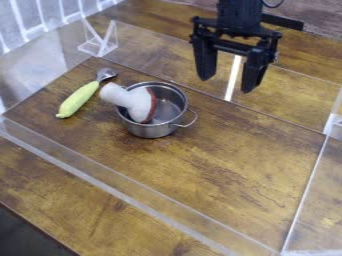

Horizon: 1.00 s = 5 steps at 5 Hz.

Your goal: Put the mushroom in the silver pot

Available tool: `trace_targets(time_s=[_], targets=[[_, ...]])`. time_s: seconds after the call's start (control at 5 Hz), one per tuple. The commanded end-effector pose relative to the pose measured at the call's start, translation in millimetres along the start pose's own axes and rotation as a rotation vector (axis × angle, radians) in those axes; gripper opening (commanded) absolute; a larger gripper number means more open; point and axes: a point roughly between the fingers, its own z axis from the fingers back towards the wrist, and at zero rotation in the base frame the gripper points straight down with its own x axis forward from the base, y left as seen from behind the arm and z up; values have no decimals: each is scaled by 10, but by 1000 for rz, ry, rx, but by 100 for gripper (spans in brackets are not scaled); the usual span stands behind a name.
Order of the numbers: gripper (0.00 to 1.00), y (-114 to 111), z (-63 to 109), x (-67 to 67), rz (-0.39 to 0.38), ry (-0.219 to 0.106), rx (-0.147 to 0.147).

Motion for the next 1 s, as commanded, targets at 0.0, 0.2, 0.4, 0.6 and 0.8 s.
trace_targets(time_s=[0.0,0.2,0.4,0.6,0.8], targets=[[100,56,115,29,38,-56,-5],[100,48,-12,8,64,-30,-7],[100,-54,-105,-8,63,-15,-11],[100,-156,-169,-16,61,-8,-14],[100,-326,-188,-28,39,-21,-5]])
